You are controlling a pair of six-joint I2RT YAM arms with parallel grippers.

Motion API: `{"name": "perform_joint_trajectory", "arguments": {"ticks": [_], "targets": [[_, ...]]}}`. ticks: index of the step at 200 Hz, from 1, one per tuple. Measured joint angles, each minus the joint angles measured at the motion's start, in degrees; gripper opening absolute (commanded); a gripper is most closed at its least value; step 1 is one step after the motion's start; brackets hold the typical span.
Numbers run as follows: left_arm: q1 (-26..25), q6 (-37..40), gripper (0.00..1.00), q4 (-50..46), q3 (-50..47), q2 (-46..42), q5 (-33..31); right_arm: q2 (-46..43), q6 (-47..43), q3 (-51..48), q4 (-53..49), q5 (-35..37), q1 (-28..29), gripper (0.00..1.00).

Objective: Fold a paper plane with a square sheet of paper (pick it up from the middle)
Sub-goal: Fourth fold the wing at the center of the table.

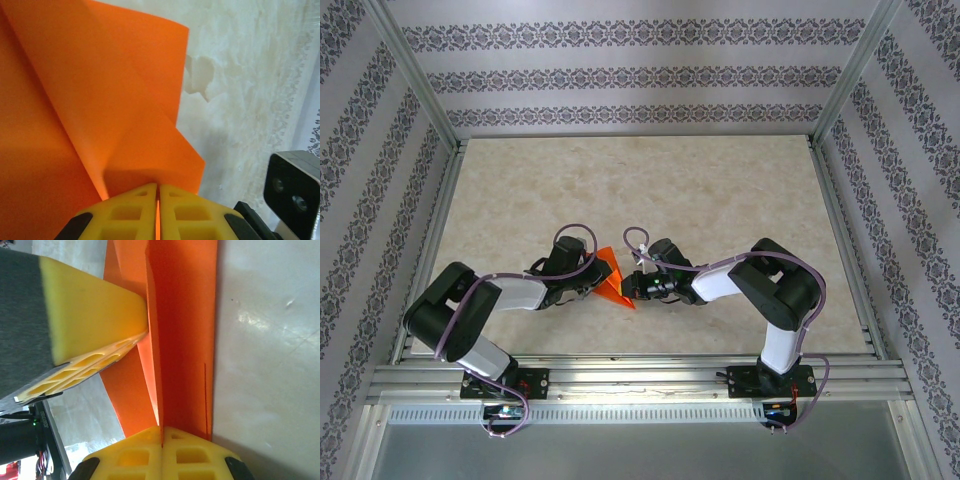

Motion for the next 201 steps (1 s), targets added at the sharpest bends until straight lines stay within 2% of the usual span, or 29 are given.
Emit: {"name": "perform_joint_trajectory", "arguments": {"ticks": [81, 201], "targets": [[0.1, 0.1, 0.1, 1.1, 1.1, 1.5, 0.0, 0.2, 0.4, 0.0, 0.2, -0.5, -0.3, 0.07], [0.4, 1.3, 0.07, 0.8, 2.4, 3.9, 0.2, 0.3, 0.4, 0.1, 0.1, -0.9, -0.4, 0.03]]}}
